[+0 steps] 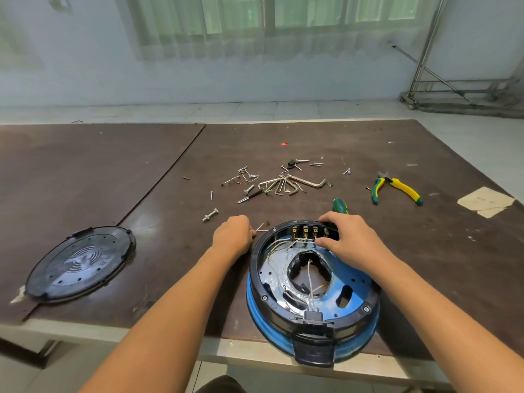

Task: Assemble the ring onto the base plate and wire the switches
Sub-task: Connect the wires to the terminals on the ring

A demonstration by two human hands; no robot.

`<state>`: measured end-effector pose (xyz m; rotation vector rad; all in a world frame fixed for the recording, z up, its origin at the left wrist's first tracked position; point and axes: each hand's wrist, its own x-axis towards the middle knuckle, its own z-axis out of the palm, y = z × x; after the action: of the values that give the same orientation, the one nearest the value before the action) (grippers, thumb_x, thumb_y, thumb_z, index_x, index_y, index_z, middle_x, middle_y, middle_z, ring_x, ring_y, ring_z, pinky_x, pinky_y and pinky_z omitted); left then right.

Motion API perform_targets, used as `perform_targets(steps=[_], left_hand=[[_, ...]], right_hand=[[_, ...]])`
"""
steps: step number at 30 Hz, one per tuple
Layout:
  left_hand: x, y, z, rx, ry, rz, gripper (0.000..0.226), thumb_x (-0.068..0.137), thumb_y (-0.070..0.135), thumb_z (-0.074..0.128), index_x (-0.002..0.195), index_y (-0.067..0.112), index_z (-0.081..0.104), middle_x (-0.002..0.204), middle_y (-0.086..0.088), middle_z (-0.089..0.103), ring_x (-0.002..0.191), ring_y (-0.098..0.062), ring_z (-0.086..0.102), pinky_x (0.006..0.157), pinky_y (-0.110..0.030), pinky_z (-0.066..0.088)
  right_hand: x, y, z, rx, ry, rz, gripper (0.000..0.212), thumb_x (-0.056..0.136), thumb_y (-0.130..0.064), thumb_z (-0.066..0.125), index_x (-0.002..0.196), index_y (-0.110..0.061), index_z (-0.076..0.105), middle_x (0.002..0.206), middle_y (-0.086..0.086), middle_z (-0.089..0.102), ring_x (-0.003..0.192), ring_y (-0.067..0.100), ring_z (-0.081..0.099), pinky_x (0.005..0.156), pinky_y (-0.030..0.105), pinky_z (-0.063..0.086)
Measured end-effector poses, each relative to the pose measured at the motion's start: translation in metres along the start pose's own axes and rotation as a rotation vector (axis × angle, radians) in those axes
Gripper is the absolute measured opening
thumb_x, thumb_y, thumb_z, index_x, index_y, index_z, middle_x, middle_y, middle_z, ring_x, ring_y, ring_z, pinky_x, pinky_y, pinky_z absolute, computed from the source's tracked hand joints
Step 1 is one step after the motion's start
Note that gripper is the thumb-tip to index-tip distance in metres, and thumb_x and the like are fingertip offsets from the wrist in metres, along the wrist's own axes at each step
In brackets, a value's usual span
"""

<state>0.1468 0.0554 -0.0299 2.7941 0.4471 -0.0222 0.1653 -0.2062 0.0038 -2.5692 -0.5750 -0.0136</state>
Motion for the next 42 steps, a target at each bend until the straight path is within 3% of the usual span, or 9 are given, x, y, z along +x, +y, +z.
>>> perform_targets(steps=[8,16,23,27,31,33,37,39,42], left_hand=[[-0.006,-0.027,-0.011,-0.315,0.09,-0.104,0.029,0.099,0.026,0.056,0.072,0.02,0.055,0.085,-0.007,0.066,0.087,-0.028,0.06,0.082,-0.037,0.049],[-0.021,-0.048,-0.005,-0.339,0.117,-0.123,0.005,0.092,0.024,0.068,0.091,0.021,0.063,0.096,-0.001,0.066,0.085,-0.016,0.059,0.079,-0.033,0.05],[-0.03,-0.032,-0.01,-0.322,0.215,-0.041,0.011,0.095,0.027,0.057,0.096,0.021,0.066,0.112,-0.01,0.059,0.114,-0.03,0.052,0.095,-0.043,0.048],[-0.036,-0.005,-0.022,-0.419,0.257,0.071,0.021,0.099,0.023,0.05,0.098,0.012,0.068,0.101,-0.009,0.066,0.105,-0.029,0.058,0.076,-0.029,0.036],[-0.05,0.034,-0.044,-0.828,0.1,0.06,0.032,0.103,0.036,0.042,0.111,0.014,0.062,0.111,-0.008,0.064,0.093,-0.022,0.062,0.081,-0.039,0.051],[-0.058,0.052,-0.054,-1.073,-0.036,0.045,0.034,0.102,0.046,0.038,0.114,0.022,0.059,0.114,-0.004,0.062,0.086,-0.016,0.063,0.073,-0.036,0.056],[-0.066,0.067,-0.057,-1.079,-0.172,0.174,0.041,0.09,0.063,0.047,0.112,0.032,0.064,0.108,0.013,0.071,0.092,-0.003,0.069,0.084,-0.028,0.056],[-0.068,0.066,-0.048,-1.013,-0.117,0.139,0.049,0.08,0.055,0.065,0.123,0.032,0.062,0.117,0.005,0.07,0.1,-0.013,0.07,0.09,-0.035,0.055],[-0.075,0.06,-0.034,-1.015,-0.035,0.022,0.037,0.078,0.02,0.068,0.114,0.028,0.067,0.095,-0.002,0.074,0.085,-0.027,0.071,0.077,-0.044,0.06]], right_hand=[[0.0,-0.002,-0.001,-0.066,-0.038,0.006,0.054,0.079,-0.041,0.081,0.127,-0.031,0.058,0.12,-0.007,0.066,0.11,0.02,0.061,0.09,0.043,0.053],[0.008,0.003,-0.015,-0.065,0.037,-0.043,0.039,0.088,-0.03,0.076,0.123,-0.017,0.063,0.114,0.006,0.07,0.105,0.03,0.063,0.09,0.045,0.053],[0.011,0.037,-0.028,0.129,0.256,0.013,0.036,0.086,-0.025,0.078,0.119,-0.015,0.068,0.105,-0.003,0.069,0.099,0.016,0.062,0.088,0.032,0.048],[0.007,0.064,-0.03,0.272,0.405,0.059,0.029,0.087,-0.022,0.077,0.115,-0.016,0.071,0.098,-0.01,0.066,0.097,0.011,0.063,0.084,0.024,0.044],[0.002,0.076,-0.031,0.371,0.473,0.113,0.025,0.087,-0.021,0.076,0.111,-0.019,0.071,0.095,-0.008,0.067,0.097,0.016,0.067,0.082,0.022,0.044],[0.0,0.072,-0.032,0.33,0.487,0.093,0.024,0.087,-0.023,0.076,0.11,-0.021,0.071,0.092,-0.012,0.066,0.093,0.014,0.066,0.08,0.022,0.045],[0.002,0.046,-0.03,0.246,0.441,-0.002,0.025,0.086,-0.022,0.077,0.111,-0.019,0.071,0.095,-0.01,0.07,0.092,0.01,0.064,0.085,0.03,0.052],[0.005,0.034,-0.026,0.221,0.397,0.008,0.03,0.087,-0.023,0.076,0.116,-0.018,0.069,0.101,-0.005,0.07,0.096,0.012,0.063,0.086,0.031,0.051],[0.008,0.024,-0.021,0.205,0.332,0.028,0.043,0.088,-0.026,0.076,0.127,-0.017,0.064,0.111,0.0,0.07,0.104,0.018,0.063,0.09,0.033,0.052]])
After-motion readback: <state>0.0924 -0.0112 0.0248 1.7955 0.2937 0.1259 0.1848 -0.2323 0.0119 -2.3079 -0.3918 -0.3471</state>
